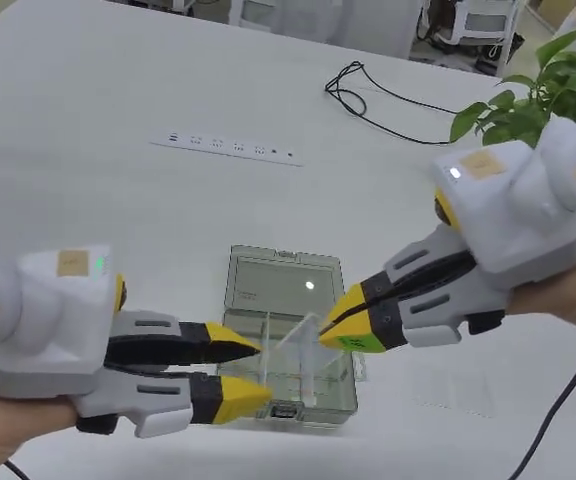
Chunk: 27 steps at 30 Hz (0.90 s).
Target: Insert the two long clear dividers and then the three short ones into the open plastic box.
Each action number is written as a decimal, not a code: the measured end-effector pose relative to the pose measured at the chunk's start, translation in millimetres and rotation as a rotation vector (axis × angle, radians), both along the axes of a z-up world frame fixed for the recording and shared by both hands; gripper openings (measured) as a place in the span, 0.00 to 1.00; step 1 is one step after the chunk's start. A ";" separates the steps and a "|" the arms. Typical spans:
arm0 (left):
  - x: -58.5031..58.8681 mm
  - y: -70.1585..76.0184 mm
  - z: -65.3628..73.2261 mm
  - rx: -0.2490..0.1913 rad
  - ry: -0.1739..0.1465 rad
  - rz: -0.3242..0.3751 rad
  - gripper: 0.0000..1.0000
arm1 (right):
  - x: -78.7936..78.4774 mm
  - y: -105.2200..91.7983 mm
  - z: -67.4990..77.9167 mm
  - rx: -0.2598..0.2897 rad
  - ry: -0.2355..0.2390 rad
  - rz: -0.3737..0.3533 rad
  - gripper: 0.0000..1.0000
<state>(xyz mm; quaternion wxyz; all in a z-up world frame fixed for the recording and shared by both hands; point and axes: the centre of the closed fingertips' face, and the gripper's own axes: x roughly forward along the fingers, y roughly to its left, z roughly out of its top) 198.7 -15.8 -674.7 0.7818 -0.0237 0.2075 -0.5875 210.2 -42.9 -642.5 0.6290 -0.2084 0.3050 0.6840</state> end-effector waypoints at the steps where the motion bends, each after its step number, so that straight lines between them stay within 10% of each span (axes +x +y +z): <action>1: 0.7 1.2 -0.9 0.005 -0.002 0.005 0.30 | 1.8 0.6 -1.1 -0.002 -0.003 -0.002 0.02; 27: 31.9 36.7 -34.1 0.078 0.027 0.190 0.91 | 53.2 33.7 -68.1 -0.038 -0.033 -0.058 0.02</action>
